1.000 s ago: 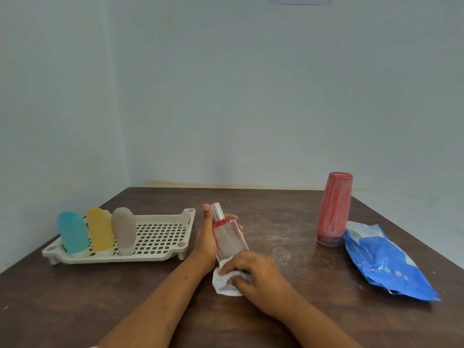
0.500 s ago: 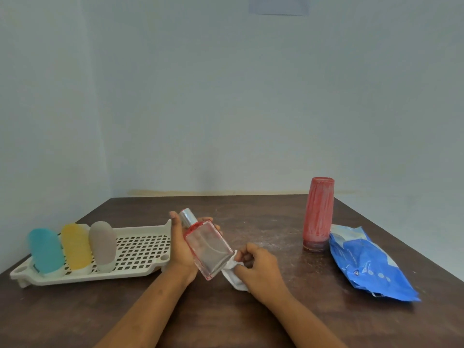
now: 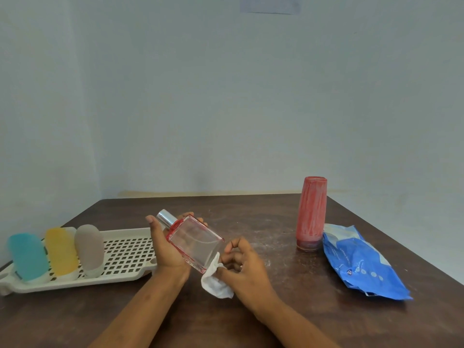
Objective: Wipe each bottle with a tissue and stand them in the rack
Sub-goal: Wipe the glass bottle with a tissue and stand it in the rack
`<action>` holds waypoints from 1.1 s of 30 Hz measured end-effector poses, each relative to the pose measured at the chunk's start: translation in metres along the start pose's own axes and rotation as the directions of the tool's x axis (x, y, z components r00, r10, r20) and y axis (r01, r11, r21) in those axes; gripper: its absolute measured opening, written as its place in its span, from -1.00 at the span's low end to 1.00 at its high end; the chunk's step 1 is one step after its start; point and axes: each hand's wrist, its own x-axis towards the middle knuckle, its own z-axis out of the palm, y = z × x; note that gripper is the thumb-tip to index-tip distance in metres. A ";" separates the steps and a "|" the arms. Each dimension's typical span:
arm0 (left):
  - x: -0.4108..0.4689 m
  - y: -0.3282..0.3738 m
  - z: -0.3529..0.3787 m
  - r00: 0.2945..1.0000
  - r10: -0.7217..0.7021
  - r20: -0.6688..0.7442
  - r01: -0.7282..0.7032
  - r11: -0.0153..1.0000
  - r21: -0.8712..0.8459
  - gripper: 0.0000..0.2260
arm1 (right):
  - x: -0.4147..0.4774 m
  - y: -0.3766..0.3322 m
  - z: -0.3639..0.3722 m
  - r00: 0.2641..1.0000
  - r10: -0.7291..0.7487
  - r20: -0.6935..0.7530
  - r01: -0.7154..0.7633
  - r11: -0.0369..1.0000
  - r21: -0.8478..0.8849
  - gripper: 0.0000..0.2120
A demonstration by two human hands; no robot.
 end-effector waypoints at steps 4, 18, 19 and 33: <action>-0.001 -0.001 0.000 0.996 -0.077 0.039 0.077 0.997 0.003 -0.27 | 0.003 0.006 -0.002 0.990 -0.005 -0.141 0.004 1.000 -0.009 -0.72; -0.017 -0.007 0.008 0.905 -0.325 0.275 0.262 0.934 0.244 -0.34 | 0.007 0.003 -0.013 0.972 0.021 -0.236 0.037 0.971 0.237 -0.87; -0.018 -0.007 0.008 0.888 -0.345 0.304 0.265 0.924 0.275 -0.32 | 0.008 0.003 -0.013 0.970 0.015 -0.244 0.041 0.973 0.226 -0.88; -0.014 -0.015 0.006 0.879 -0.338 0.336 0.201 0.902 0.382 -0.12 | 0.010 0.003 -0.014 0.980 0.042 -0.193 0.012 0.963 0.268 -0.88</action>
